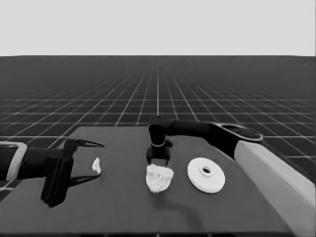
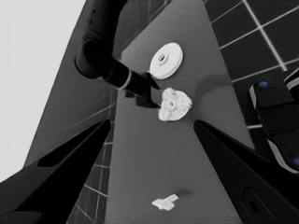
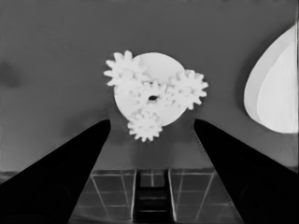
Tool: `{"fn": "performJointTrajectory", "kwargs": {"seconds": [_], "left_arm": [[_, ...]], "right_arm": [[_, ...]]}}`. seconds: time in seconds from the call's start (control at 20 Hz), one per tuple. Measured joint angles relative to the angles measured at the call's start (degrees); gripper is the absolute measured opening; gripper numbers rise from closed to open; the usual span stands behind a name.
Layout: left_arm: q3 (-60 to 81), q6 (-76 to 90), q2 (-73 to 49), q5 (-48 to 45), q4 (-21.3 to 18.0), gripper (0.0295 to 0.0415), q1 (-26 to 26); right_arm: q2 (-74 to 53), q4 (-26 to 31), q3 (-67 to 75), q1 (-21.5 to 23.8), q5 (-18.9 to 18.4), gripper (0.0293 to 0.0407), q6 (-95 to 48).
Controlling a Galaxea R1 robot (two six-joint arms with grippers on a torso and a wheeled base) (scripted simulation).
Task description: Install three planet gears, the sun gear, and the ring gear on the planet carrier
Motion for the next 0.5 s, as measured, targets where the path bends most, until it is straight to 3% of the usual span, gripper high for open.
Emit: {"fn": "performJointTrajectory", "kwargs": {"seconds": [0.1, 0.15, 0.2, 0.3, 0.5], "left_arm": [[0.0, 0.0, 0.0, 0.0, 0.0, 0.0385, 0.0], [0.0, 0.0, 0.0, 0.0, 0.0, 0.0385, 0.0], [0.0, 0.0, 0.0, 0.0, 0.0, 0.0385, 0.0], [0.0, 0.0, 0.0, 0.0, 0.0, 0.0385, 0.0], [0.0, 0.0, 0.0, 0.0, 0.0, 0.0385, 0.0]], "right_arm": [[0.0, 0.1, 0.0, 0.1, 0.0, 0.0385, -0.6], [-15.8, -12.5, 26.3, -7.0, 8.4, 0.0404, -24.2], [-40.2, -20.0, 46.9, -13.9, 13.4, 0.0395, -39.1], [-63.9, -27.0, 66.2, -19.5, 18.0, 0.0386, -53.1], [-74.1, -30.3, 75.4, -21.7, 20.2, 0.0385, -59.6]]}}
